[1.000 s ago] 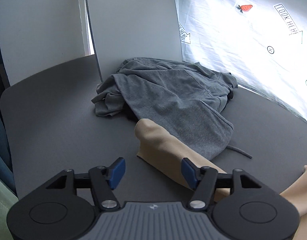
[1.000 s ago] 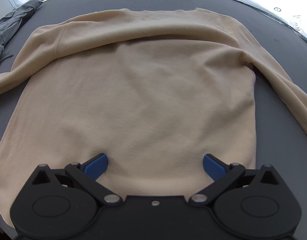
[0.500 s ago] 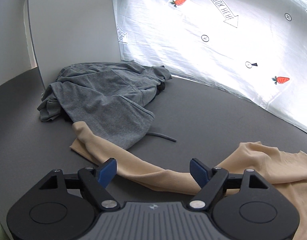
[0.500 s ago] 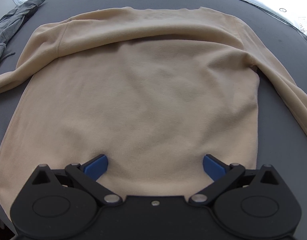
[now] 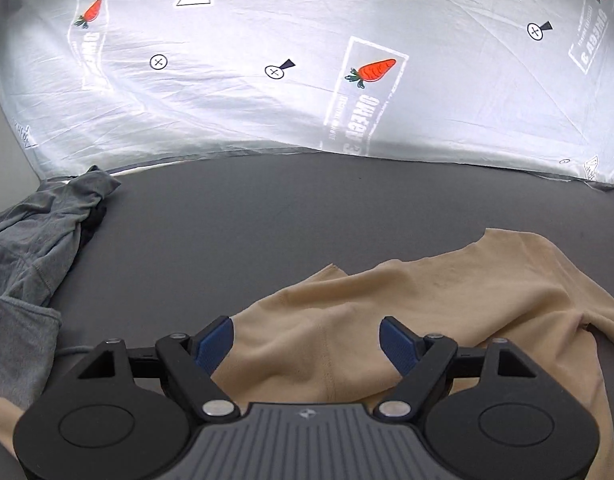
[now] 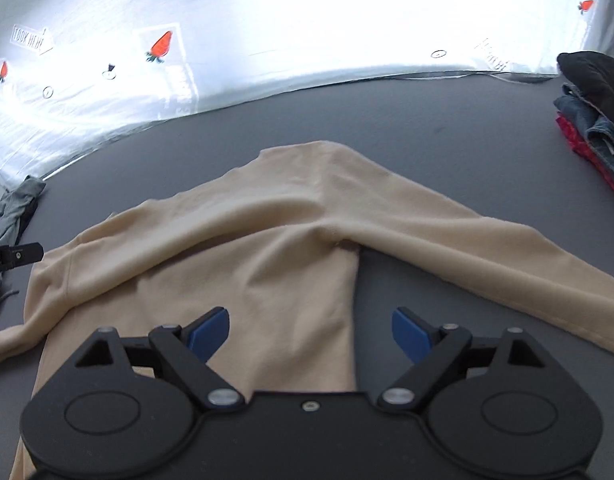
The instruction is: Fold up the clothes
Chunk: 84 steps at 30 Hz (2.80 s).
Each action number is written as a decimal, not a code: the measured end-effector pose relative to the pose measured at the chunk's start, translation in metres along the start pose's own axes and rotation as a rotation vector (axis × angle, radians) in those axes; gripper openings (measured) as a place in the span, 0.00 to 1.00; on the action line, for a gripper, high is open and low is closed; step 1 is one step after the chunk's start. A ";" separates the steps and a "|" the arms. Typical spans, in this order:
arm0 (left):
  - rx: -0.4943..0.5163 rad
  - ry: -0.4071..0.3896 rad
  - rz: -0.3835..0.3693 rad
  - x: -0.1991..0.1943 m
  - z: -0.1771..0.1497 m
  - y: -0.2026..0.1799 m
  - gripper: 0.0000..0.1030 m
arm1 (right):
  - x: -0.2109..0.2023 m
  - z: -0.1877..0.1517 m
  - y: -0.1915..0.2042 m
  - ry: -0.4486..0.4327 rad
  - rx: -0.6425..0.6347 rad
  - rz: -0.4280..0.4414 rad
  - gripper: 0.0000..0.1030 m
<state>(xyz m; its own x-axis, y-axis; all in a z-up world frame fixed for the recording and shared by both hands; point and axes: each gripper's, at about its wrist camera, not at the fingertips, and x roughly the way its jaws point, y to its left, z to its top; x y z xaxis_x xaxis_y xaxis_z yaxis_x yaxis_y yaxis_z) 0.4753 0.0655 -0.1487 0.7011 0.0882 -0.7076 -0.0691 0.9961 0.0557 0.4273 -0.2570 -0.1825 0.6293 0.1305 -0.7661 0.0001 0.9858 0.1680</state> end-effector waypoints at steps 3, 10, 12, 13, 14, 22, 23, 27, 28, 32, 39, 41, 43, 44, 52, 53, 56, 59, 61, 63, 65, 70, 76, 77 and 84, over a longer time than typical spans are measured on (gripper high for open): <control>0.061 0.000 0.006 0.028 0.024 -0.009 0.79 | 0.011 0.027 -0.034 -0.042 0.020 -0.058 0.79; 0.028 0.124 -0.015 0.094 0.051 0.028 0.59 | 0.082 0.107 -0.047 -0.067 -0.089 -0.065 0.62; 0.026 0.180 -0.088 0.105 0.049 0.037 0.55 | 0.108 0.125 -0.036 -0.061 -0.153 -0.055 0.53; 0.032 0.198 -0.123 0.108 0.046 0.039 0.55 | 0.120 0.132 -0.029 -0.057 -0.179 -0.045 0.51; 0.040 0.212 -0.146 0.111 0.043 0.041 0.55 | 0.132 0.139 -0.023 -0.053 -0.205 -0.034 0.48; 0.122 0.241 -0.234 0.124 0.029 0.040 0.68 | 0.177 0.153 0.025 -0.019 -0.411 0.085 0.58; 0.133 0.243 -0.245 0.125 0.030 0.040 0.69 | 0.181 0.153 0.029 -0.014 -0.437 0.099 0.59; 0.142 0.257 -0.276 0.131 0.034 0.039 0.70 | 0.191 0.156 0.034 0.043 -0.481 0.161 0.63; 0.174 0.251 -0.266 0.131 0.033 0.035 0.68 | 0.194 0.154 0.034 0.066 -0.483 0.181 0.65; 0.200 0.213 -0.244 0.120 0.027 0.028 0.35 | 0.192 0.147 0.036 0.050 -0.509 0.182 0.58; 0.168 0.118 -0.083 0.111 0.028 0.015 0.07 | 0.172 0.126 0.047 -0.062 -0.598 -0.002 0.03; 0.188 0.056 -0.040 0.109 0.040 0.007 0.07 | 0.164 0.123 0.051 -0.126 -0.625 -0.067 0.03; 0.206 -0.015 -0.013 0.110 0.058 -0.001 0.07 | 0.159 0.124 0.055 -0.195 -0.648 -0.136 0.03; 0.214 -0.044 -0.005 0.112 0.068 -0.004 0.07 | 0.159 0.127 0.056 -0.219 -0.651 -0.160 0.03; 0.289 -0.102 0.034 0.177 0.116 -0.019 0.08 | 0.200 0.166 0.060 -0.258 -0.581 -0.252 0.02; 0.293 -0.084 0.045 0.188 0.116 -0.020 0.11 | 0.207 0.173 0.060 -0.252 -0.565 -0.254 0.03; 0.239 0.005 0.030 0.207 0.111 -0.010 0.22 | 0.226 0.185 0.053 -0.182 -0.489 -0.226 0.11; 0.139 -0.013 0.009 0.179 0.105 0.013 0.46 | 0.216 0.188 0.045 -0.183 -0.445 -0.245 0.42; 0.071 -0.040 -0.003 0.146 0.095 0.028 0.67 | 0.185 0.183 0.035 -0.225 -0.389 -0.251 0.48; 0.014 -0.033 -0.028 0.107 0.074 0.041 0.67 | 0.145 0.166 0.020 -0.230 -0.305 -0.229 0.50; -0.029 0.001 -0.048 0.069 0.046 0.051 0.67 | 0.110 0.143 0.006 -0.201 -0.234 -0.187 0.50; -0.070 0.221 -0.054 0.006 -0.052 0.052 0.62 | 0.036 0.032 -0.015 0.037 -0.213 -0.144 0.41; -0.193 0.334 -0.104 -0.052 -0.136 0.046 0.61 | -0.018 -0.061 -0.022 0.166 -0.193 -0.079 0.41; -0.192 0.325 -0.095 -0.056 -0.142 0.043 0.60 | -0.024 -0.071 -0.024 0.180 -0.194 -0.067 0.41; -0.235 0.252 -0.017 -0.081 -0.146 0.040 0.05 | -0.049 -0.099 -0.026 0.163 -0.183 0.018 0.03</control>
<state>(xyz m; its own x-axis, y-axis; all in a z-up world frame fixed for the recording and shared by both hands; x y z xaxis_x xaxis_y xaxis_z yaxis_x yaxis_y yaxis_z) 0.3120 0.0969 -0.1915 0.5083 0.0373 -0.8604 -0.2414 0.9652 -0.1008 0.3191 -0.2789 -0.2110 0.4943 0.1494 -0.8563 -0.1601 0.9839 0.0793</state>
